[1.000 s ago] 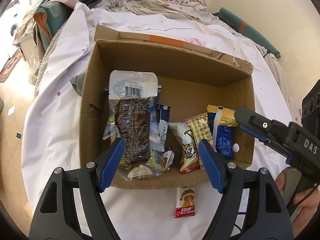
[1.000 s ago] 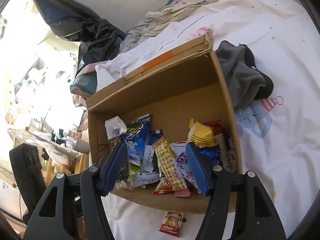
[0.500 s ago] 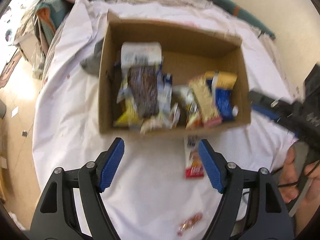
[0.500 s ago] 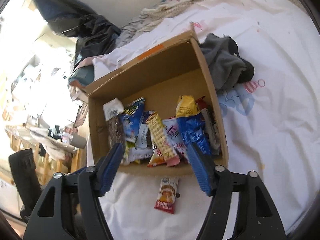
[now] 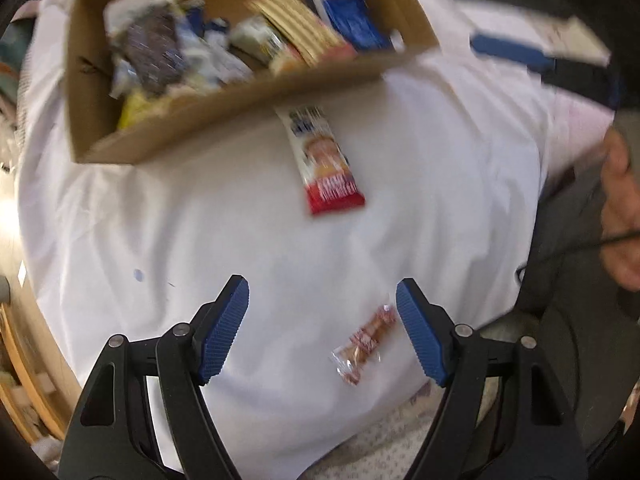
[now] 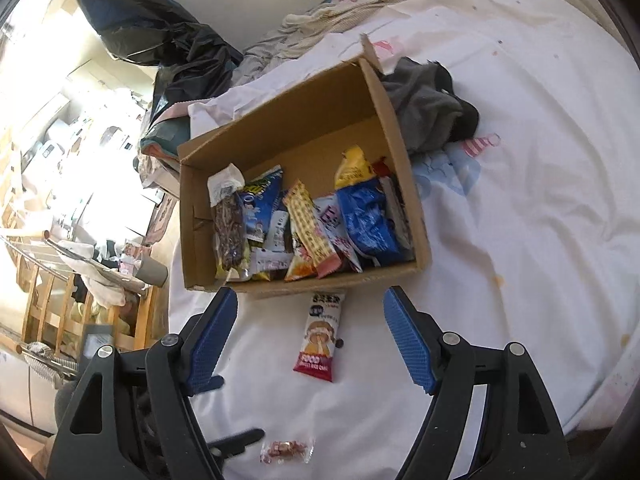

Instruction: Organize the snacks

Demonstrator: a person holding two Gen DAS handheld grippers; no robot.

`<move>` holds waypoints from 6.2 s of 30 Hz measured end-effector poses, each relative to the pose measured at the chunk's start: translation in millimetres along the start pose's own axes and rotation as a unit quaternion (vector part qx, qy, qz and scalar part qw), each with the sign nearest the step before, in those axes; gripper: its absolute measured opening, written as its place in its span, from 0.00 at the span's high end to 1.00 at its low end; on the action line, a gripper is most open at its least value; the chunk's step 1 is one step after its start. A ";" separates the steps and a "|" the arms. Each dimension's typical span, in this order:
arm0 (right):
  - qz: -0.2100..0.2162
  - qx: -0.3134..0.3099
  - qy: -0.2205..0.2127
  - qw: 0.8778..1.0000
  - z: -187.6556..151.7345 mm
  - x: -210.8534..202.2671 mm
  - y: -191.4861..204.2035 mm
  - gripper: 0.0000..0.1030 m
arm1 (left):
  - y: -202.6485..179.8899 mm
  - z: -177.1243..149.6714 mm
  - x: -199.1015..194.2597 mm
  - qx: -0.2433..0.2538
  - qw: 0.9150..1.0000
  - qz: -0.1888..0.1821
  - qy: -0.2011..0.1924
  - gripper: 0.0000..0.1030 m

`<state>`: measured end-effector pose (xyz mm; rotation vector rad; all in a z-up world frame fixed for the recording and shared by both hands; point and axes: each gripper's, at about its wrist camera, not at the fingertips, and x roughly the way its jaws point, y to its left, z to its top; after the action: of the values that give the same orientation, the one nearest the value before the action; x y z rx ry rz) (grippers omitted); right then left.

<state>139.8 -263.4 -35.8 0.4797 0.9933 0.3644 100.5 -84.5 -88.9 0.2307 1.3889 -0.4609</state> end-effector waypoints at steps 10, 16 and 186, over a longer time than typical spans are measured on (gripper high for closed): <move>0.011 0.014 -0.002 1.000 2.1 0.7 -3.4 0.19 | -35.8 -18.8 47.8 0.069 0.995 0.017 0.072 0.32; 0.016 0.017 0.001 1.000 2.2 3.5 -2.6 0.19 | -46.8 -18.8 57.5 0.077 0.994 0.016 0.079 0.57; -0.141 -0.161 -0.126 0.969 -45.5 -13.8 75.8 0.01 | 74.7 -35.2 -110.5 -0.225 0.915 0.143 -0.303 0.00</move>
<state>87.9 -197.0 -5.9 0.0834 0.7239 0.1970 89.9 16.3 4.7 -0.0879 0.7960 0.0493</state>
